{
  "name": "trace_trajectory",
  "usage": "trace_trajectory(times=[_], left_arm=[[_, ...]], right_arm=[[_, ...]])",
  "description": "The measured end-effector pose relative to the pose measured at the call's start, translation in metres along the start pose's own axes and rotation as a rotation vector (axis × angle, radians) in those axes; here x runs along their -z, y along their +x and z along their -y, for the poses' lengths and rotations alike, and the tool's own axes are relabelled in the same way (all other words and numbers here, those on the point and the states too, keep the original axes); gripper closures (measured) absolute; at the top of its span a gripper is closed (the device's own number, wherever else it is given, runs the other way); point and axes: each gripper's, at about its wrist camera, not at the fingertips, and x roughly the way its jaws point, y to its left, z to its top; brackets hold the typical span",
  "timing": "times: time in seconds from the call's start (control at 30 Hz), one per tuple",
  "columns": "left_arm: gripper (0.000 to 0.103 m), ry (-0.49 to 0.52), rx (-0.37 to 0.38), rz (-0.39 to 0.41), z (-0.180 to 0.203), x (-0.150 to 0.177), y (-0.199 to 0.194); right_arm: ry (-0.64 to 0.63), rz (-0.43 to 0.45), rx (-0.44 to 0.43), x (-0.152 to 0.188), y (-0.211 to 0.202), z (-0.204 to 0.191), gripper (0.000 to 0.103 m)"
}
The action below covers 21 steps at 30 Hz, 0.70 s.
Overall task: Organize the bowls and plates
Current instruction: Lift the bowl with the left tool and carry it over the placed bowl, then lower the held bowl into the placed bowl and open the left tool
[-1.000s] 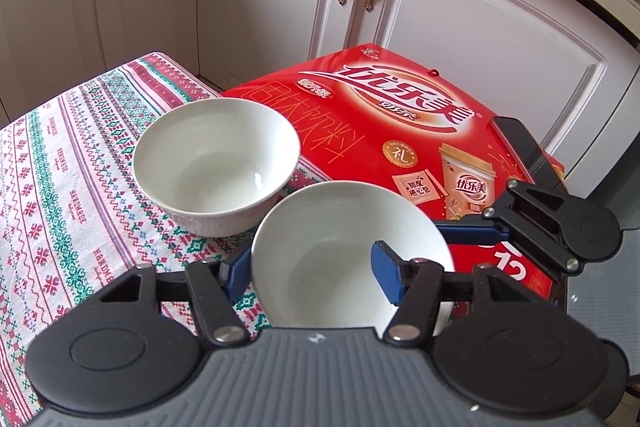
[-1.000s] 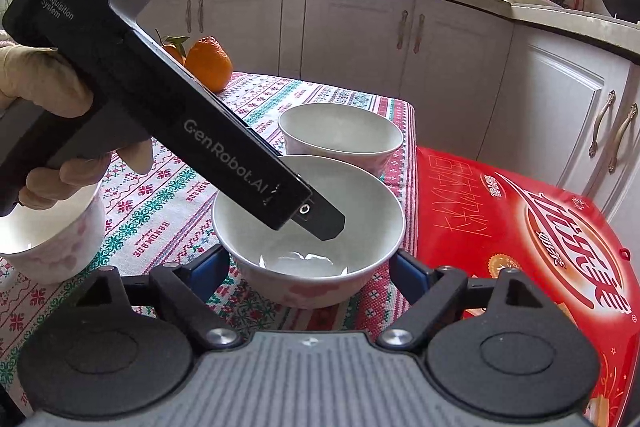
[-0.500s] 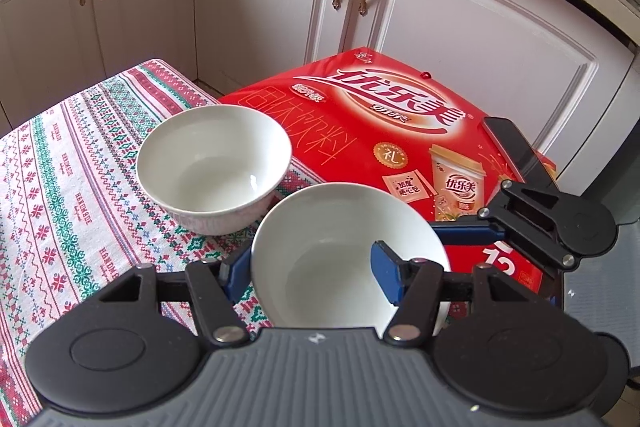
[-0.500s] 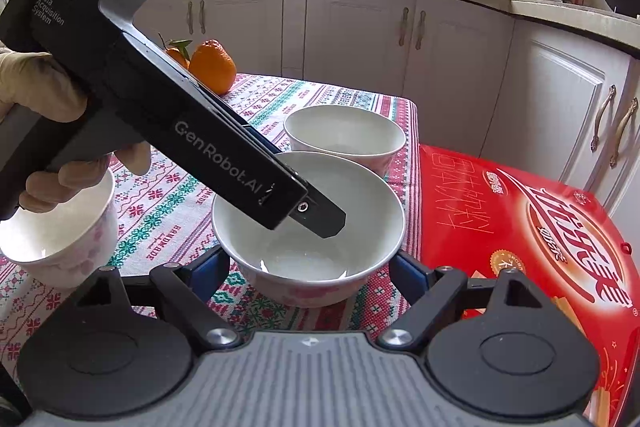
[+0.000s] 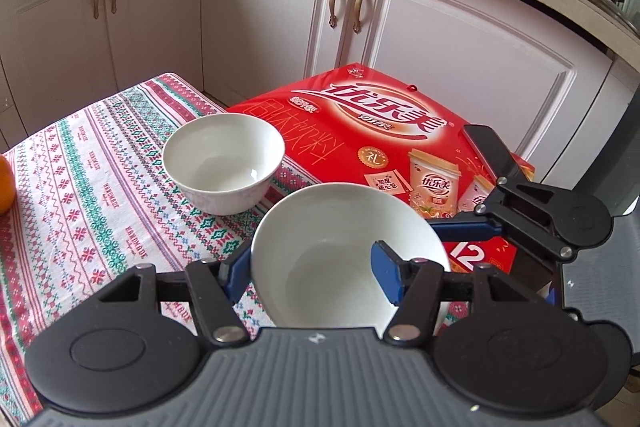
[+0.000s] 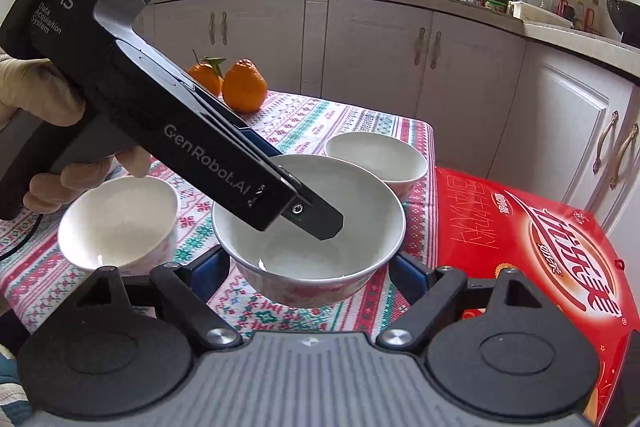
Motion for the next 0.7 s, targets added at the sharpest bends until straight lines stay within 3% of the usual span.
trace_trajectory(times=[0.7], left_arm=[[0.041,-0.058,-0.091,0.073,-0.019,0.048,-0.091]], right_arm=[[-0.078,0.043,-0.119,-0.023,-0.025,-0.075,0.013]])
